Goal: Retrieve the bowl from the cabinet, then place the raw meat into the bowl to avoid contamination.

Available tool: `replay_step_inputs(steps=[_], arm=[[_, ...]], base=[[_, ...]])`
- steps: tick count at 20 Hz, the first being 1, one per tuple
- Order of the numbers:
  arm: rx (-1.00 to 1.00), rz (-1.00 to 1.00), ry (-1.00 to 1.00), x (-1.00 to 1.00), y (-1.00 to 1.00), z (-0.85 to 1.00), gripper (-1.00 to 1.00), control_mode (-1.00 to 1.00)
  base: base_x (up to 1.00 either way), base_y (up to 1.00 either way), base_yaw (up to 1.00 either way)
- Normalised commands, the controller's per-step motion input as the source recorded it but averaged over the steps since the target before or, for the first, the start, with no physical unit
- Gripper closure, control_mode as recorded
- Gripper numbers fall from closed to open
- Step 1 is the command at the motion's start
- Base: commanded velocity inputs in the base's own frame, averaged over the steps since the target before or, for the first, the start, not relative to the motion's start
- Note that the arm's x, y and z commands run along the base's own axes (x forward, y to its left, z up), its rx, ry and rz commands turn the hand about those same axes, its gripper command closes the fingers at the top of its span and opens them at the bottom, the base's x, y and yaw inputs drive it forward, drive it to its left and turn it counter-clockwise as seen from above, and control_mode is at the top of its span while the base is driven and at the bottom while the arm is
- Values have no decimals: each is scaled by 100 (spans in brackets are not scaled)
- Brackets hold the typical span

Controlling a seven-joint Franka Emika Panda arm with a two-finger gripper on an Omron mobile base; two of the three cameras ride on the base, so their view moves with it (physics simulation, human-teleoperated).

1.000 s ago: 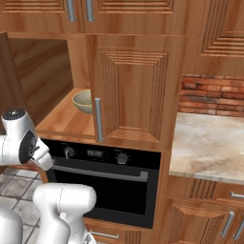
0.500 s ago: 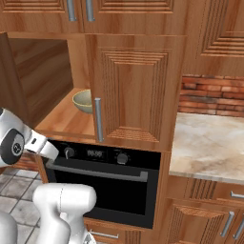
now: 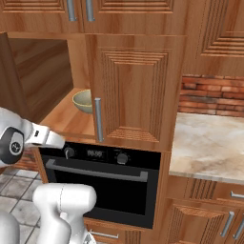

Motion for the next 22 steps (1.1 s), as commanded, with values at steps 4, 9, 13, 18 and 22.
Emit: replay_step_inputs(steps=[4,9,13,18,22], arm=[[8,6,2,3,-36,34,-100,-100],[9,9,8,15,-49,19,-100,-100],[2,2,3,21,-52,10,-100,-100],[3,0,0,27,-37,2,-100,-100],[3,-4,-9,14,-5,31,-100,-100]], base=[[0,0,0],[0,0,0],[0,0,0],[0,0,0],[0,0,0]])
